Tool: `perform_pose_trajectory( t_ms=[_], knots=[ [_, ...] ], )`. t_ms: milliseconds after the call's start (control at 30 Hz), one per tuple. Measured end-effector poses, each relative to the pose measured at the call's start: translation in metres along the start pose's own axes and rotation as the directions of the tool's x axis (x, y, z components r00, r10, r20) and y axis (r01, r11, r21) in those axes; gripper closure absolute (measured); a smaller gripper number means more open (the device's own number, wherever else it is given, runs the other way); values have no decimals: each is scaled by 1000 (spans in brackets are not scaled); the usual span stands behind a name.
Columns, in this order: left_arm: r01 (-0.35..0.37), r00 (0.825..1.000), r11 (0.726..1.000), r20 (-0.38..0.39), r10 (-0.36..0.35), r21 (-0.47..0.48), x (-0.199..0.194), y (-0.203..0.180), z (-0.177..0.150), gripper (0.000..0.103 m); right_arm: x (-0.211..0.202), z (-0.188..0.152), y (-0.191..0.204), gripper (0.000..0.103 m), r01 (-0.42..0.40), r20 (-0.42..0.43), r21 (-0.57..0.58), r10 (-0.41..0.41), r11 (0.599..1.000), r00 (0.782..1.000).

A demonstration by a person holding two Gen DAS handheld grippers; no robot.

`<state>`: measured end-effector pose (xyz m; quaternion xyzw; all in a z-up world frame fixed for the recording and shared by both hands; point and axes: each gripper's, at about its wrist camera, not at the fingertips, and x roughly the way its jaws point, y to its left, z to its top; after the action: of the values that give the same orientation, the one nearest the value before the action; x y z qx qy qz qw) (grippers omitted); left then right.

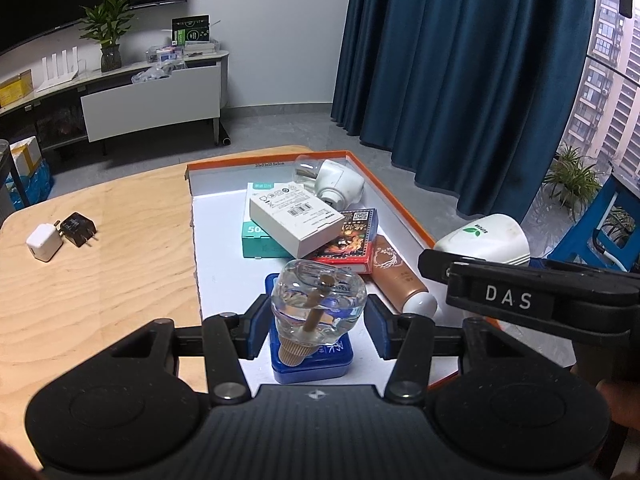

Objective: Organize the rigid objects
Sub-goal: 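Lower the glass bottle and white freshener into the lid and release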

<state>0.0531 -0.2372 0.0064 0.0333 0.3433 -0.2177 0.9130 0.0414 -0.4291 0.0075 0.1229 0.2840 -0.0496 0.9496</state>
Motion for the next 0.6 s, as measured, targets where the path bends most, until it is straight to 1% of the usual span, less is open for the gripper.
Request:
perform_pose_trajectory(
  t_ms=[367, 500, 600],
  knots=[
    [-1, 1000, 1000, 5, 1, 7, 6, 0, 1, 52, 9, 2, -2, 24, -7, -18, -8, 7, 1000, 1000],
    [19, 1000, 1000, 1, -19, -9, 6, 3, 3, 52, 11, 5, -3, 24, -7, -18, -5, 7, 1000, 1000],
    [32, 999, 999, 19, -31, -15, 3, 4, 8, 52, 8, 10, -4, 24, -9, -2, 2, 9, 1000, 1000]
  ],
)
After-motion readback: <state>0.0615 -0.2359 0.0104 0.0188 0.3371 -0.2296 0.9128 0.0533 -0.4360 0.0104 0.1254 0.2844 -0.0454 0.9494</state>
